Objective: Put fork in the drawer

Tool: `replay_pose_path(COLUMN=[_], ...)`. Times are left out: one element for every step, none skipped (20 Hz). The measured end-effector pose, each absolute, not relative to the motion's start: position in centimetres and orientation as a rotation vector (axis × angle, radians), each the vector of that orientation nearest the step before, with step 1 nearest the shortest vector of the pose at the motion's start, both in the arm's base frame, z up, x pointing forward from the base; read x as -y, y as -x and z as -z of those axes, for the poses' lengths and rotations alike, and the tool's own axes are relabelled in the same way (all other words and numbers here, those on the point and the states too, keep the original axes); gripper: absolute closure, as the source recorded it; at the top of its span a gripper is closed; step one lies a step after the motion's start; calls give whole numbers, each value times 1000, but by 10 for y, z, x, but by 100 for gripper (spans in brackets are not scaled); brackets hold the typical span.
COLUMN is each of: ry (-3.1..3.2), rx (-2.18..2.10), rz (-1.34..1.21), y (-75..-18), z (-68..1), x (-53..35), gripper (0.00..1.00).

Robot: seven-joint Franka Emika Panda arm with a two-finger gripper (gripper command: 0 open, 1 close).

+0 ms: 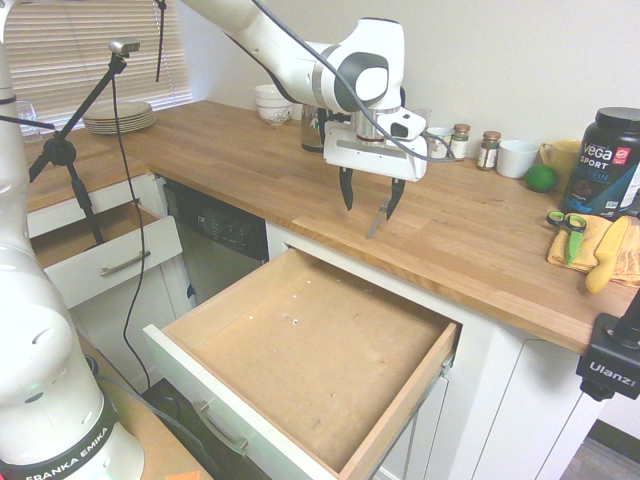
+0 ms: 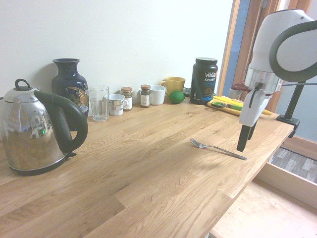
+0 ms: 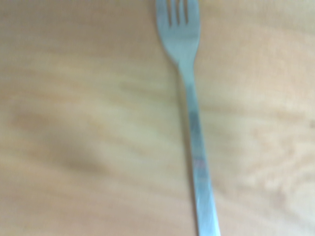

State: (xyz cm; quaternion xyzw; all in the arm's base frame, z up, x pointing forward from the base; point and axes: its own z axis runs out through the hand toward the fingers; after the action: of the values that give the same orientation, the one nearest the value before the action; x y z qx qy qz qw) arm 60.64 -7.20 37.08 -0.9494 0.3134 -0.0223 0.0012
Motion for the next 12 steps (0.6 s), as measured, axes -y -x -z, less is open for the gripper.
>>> replay_pose_path(ry=[2984,2987,2989,2992,2995,2997,2999,3001,3001,3000,2998,2997], rx=[-980,-977,-974,-970,-967,-963,-960,-959,-959,-961,-963,-965], rz=[64,57,53,47,39,31,27,20,13,9,5,-1], y=[-614,-621,-628,-634,-639,-644,-648,-651,-653,-655,-656,-656], z=[-369,-367,-366,-364,-362,-360,-358,-356,-354,-353,-353,-351], x=[72,71,70,69,68,66,65,64,63,62,62,62], gripper=[0,0,0,0,0,0,0,0,0,0,0,0])
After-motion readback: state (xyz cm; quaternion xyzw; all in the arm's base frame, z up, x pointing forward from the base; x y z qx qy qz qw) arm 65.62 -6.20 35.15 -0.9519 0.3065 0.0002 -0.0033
